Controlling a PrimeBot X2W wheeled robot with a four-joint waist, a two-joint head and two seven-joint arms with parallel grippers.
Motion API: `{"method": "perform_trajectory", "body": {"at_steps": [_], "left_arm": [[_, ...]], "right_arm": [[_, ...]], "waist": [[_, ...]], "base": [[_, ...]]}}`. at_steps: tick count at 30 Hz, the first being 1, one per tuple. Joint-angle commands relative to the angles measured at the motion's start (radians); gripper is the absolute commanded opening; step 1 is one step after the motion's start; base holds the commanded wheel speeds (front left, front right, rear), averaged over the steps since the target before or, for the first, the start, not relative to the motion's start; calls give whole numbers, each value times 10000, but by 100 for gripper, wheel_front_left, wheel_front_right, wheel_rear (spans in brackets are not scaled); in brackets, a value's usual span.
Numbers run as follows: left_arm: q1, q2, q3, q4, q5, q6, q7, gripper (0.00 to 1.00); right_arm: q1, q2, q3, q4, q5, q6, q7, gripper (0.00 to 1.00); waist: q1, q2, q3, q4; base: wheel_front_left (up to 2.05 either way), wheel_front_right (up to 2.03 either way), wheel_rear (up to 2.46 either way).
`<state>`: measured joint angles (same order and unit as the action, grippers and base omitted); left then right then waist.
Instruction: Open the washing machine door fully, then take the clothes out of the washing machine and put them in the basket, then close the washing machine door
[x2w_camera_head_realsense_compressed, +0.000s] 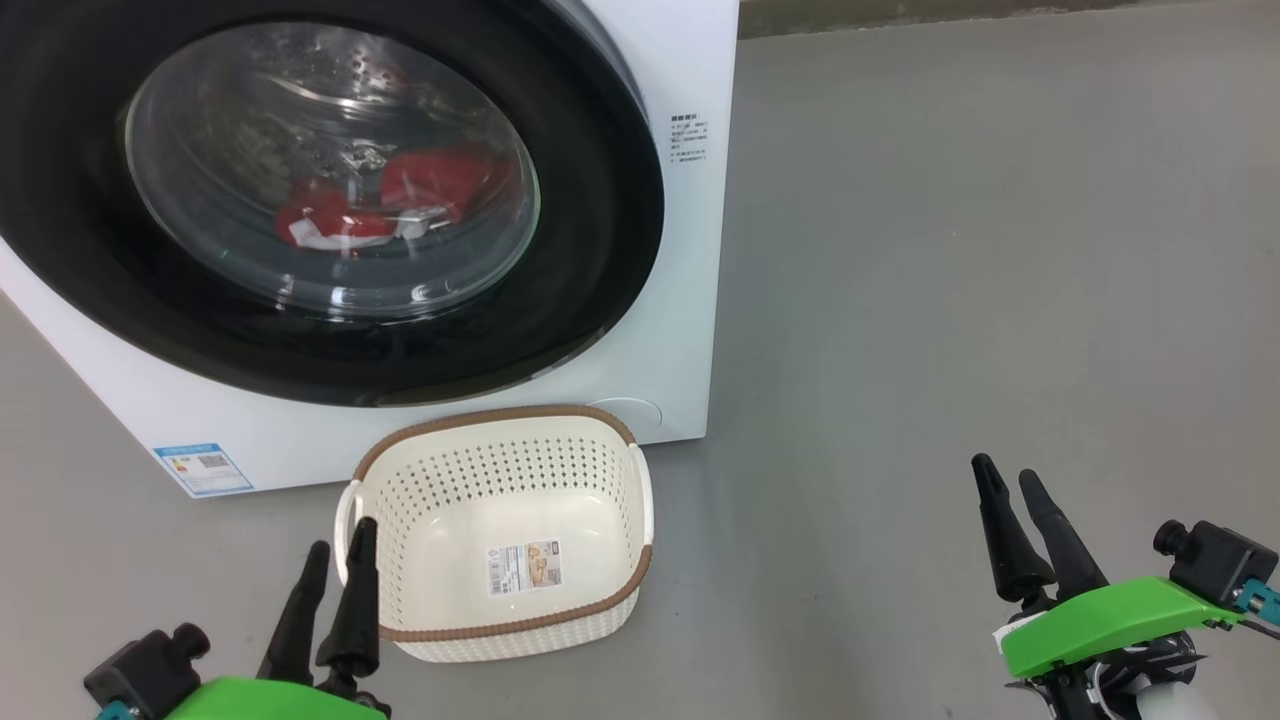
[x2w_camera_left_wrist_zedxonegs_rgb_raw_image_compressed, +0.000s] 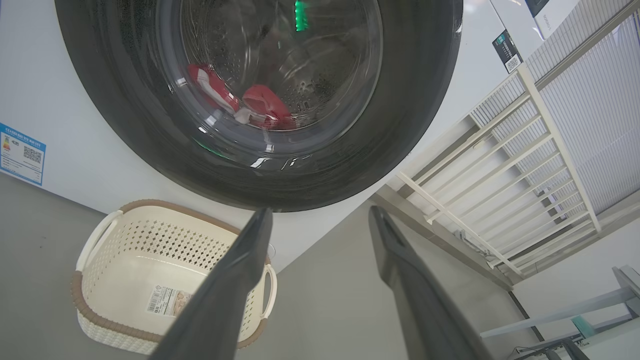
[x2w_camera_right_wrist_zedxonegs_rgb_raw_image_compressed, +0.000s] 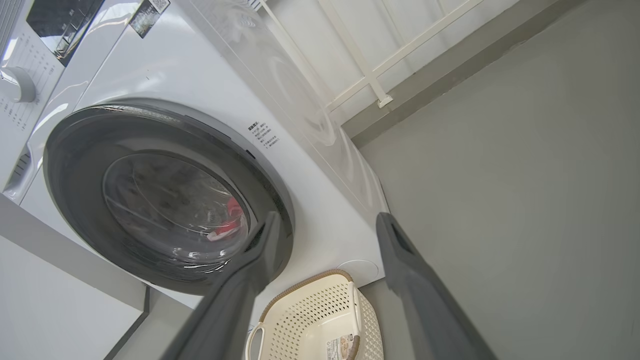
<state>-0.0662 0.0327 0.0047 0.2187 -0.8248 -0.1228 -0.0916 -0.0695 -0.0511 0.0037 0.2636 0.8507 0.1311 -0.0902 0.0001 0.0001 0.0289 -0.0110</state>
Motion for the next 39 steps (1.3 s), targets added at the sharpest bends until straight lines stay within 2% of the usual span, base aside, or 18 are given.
{"method": "perform_trajectory", "body": {"at_steps": [1, 39], "left_arm": [[-451, 130, 188, -355, 397, -48, -174, 100], [-574, 153, 362, -685, 4583, -71, -1288, 100]], "right_arm": [[-534, -122, 162, -281, -426, -2, -178, 100], [-861, -309, 729, -520, -4675, -3, -1299, 100]], "waist": [[-1, -1, 5, 2], [-1, -1, -31, -78]], "base": [[0, 0, 0], [0, 0, 0]]}}
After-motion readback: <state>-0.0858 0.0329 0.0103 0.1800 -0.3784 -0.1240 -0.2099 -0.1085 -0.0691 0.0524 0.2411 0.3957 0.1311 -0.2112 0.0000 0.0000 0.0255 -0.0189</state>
